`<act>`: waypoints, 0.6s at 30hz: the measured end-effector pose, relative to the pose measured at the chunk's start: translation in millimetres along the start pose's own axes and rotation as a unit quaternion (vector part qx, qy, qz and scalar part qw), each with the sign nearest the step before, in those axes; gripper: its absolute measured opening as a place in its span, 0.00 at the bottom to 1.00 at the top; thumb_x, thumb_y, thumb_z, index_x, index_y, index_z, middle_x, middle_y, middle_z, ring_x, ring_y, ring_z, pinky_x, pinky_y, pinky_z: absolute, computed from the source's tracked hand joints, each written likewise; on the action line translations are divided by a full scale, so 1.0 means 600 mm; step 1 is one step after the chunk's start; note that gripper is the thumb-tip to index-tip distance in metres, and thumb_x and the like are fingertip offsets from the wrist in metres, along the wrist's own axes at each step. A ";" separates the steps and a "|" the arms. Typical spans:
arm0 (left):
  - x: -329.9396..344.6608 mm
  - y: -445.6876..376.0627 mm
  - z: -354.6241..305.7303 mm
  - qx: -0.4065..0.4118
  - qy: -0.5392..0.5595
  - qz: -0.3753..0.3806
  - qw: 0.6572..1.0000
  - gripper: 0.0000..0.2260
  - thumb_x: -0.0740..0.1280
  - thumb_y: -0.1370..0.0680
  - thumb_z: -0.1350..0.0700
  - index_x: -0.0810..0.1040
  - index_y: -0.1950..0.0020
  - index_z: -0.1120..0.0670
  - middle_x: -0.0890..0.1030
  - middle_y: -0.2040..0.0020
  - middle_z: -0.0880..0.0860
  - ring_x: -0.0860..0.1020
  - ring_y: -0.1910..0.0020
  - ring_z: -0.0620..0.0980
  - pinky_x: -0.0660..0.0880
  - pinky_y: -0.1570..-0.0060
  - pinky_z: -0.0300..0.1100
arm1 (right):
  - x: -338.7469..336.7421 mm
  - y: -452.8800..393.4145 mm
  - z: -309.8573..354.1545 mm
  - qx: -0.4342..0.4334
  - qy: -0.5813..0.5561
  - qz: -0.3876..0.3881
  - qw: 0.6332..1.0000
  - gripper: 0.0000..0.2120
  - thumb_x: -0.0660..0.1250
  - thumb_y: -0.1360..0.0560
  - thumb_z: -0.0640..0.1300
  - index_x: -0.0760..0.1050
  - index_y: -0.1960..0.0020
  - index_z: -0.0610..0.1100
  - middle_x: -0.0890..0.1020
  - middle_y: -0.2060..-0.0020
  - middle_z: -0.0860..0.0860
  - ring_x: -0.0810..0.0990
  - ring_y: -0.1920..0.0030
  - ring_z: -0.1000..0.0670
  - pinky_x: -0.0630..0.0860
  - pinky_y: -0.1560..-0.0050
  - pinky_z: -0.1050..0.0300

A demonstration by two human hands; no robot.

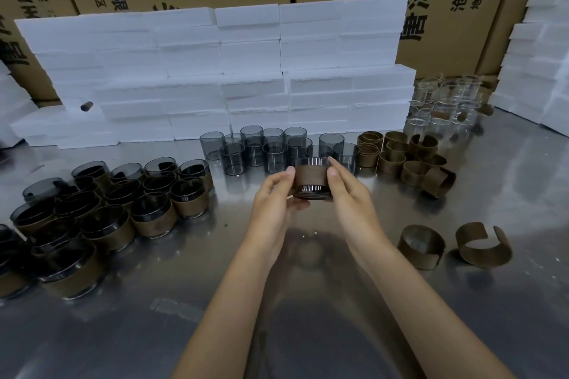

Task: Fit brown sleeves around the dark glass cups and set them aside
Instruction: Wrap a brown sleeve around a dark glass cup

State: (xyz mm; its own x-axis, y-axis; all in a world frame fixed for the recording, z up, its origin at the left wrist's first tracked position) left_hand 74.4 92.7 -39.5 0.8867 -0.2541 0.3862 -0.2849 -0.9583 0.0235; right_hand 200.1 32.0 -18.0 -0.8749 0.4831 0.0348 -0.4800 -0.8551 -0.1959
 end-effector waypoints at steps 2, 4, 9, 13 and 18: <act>-0.001 -0.003 -0.005 -0.001 0.023 -0.002 1.000 0.09 0.63 0.15 0.55 0.79 0.44 0.59 0.83 0.50 0.59 0.82 0.53 0.52 0.82 0.51 0.44 | -0.001 -0.001 0.003 -0.025 0.022 0.005 0.999 0.18 0.59 0.14 0.41 0.72 0.25 0.47 0.76 0.34 0.56 0.71 0.31 0.59 0.66 0.41 0.80; -0.001 -0.004 -0.009 -0.003 0.033 0.004 0.999 0.11 0.62 0.15 0.56 0.81 0.45 0.61 0.84 0.49 0.60 0.82 0.51 0.53 0.83 0.49 0.44 | -0.004 -0.001 0.003 -0.031 0.026 -0.001 0.999 0.18 0.60 0.15 0.40 0.73 0.26 0.47 0.77 0.35 0.56 0.73 0.33 0.58 0.68 0.40 0.78; 0.004 0.000 -0.016 0.007 0.056 0.073 0.996 0.12 0.67 0.18 0.59 0.80 0.39 0.64 0.85 0.45 0.59 0.83 0.43 0.53 0.79 0.38 0.44 | 0.000 -0.002 -0.012 0.021 -0.039 0.004 0.999 0.10 0.64 0.16 0.44 0.79 0.37 0.49 0.84 0.49 0.58 0.83 0.46 0.58 0.77 0.35 0.57; 0.007 0.005 -0.018 0.026 -0.040 0.097 0.994 0.18 0.77 0.26 0.55 0.81 0.38 0.58 0.86 0.43 0.55 0.83 0.41 0.50 0.79 0.40 0.41 | 0.000 -0.002 -0.021 0.032 -0.047 0.012 0.998 0.10 0.65 0.17 0.42 0.79 0.37 0.48 0.85 0.52 0.59 0.84 0.49 0.61 0.79 0.41 0.62; -0.022 0.002 -0.026 0.044 -0.206 0.008 0.978 0.17 0.83 0.33 0.52 0.84 0.47 0.49 0.87 0.55 0.42 0.84 0.55 0.38 0.76 0.58 0.27 | 0.014 0.001 -0.034 0.047 0.055 0.052 0.996 0.13 0.62 0.16 0.40 0.78 0.42 0.58 0.82 0.51 0.65 0.81 0.47 0.64 0.76 0.47 0.73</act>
State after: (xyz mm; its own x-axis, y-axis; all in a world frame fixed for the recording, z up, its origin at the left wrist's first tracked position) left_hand 56.9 97.0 -30.2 0.9589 -0.2833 -0.0181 -0.2839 -0.9566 -0.0663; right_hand 193.8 39.6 -37.6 -0.9103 0.4044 -0.0887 -0.3958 -0.9129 -0.1000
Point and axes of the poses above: each hand's wrist, its own y-axis away from the middle knuckle, its own x-axis out of the palm, z = x × y, the point moved 7 cm from there along -y, towards the middle knuckle
